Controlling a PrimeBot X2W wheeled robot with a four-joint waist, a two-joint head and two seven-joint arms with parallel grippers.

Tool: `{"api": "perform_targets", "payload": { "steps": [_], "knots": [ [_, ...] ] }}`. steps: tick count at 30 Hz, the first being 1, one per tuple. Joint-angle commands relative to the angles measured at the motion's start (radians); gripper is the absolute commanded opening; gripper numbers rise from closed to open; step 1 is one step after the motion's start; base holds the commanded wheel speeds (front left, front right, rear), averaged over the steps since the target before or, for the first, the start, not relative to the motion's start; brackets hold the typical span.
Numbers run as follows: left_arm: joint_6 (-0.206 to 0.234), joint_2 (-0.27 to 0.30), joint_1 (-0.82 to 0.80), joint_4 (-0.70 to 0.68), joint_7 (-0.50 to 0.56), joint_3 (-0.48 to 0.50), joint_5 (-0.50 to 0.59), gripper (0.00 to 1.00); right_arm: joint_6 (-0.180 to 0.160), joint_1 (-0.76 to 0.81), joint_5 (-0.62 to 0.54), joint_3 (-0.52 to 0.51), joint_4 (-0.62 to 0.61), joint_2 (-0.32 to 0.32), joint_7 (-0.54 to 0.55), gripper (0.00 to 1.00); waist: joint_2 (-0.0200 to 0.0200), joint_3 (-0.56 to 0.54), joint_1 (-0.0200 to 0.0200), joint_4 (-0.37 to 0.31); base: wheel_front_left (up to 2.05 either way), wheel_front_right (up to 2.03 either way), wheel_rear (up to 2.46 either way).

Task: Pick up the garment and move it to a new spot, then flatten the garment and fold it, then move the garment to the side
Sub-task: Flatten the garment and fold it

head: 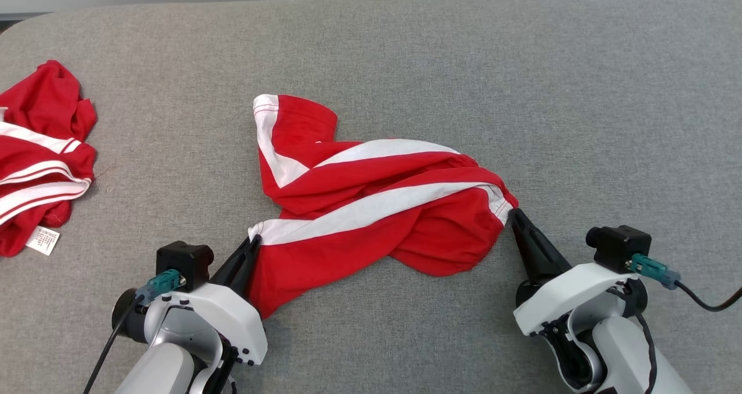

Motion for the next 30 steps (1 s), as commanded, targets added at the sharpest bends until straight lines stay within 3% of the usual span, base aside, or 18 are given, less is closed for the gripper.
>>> {"api": "perform_targets", "payload": {
  "steps": [1, 9, 10, 11, 12, 20, 30],
  "knots": [
    [0.000, 0.006, -0.016, 0.002, -0.004, 0.000, -0.003, 0.00, 0.001, -0.006, -0.011, -0.003, -0.002, -0.012, -0.009, 0.00, 0.0000, -0.001, 0.0000, -0.001, 0.00, 0.00, 0.00],
    [0.009, 0.008, -0.008, 0.006, -0.014, 0.002, -0.007, 0.00, 0.001, 0.010, -0.142, -0.074, -0.083, -0.046, -0.087, 0.02, 0.0000, -0.017, 0.0000, -0.007, 0.00, 0.00, 0.00],
    [0.010, 0.008, -0.005, 0.006, -0.015, 0.002, -0.009, 0.00, 0.001, 0.016, -0.167, -0.092, -0.102, -0.043, -0.096, 0.43, 0.0000, -0.020, 0.0000, -0.009, 0.00, 0.00, 0.00],
    [0.010, 0.009, -0.002, 0.007, -0.015, 0.002, -0.010, 0.00, 0.001, 0.022, -0.196, -0.111, -0.123, -0.044, -0.104, 0.49, 0.0000, -0.024, 0.0000, -0.010, 0.00, 0.00, 0.00],
    [0.011, 0.009, 0.001, 0.008, -0.016, 0.002, -0.012, 0.00, 0.001, 0.027, -0.227, -0.132, -0.144, -0.046, -0.110, 1.00, 0.0000, -0.029, 0.0000, -0.013, 0.00, 0.00, 0.00],
    [0.019, 0.016, 0.025, 0.009, -0.017, -0.001, -0.017, 0.00, 0.001, 0.125, -0.349, -0.258, -0.317, -0.029, -0.102, 1.00, 0.0000, -0.070, 0.0000, -0.031, 0.00, 0.00, 0.00],
    [0.028, 0.025, 0.058, 0.007, -0.010, -0.006, -0.028, 0.00, 0.001, 0.274, -0.377, -0.296, -0.479, -0.010, -0.031, 1.00, 0.0000, -0.111, 0.0000, -0.050, 0.00, 0.00, 0.00]
  ]
}}
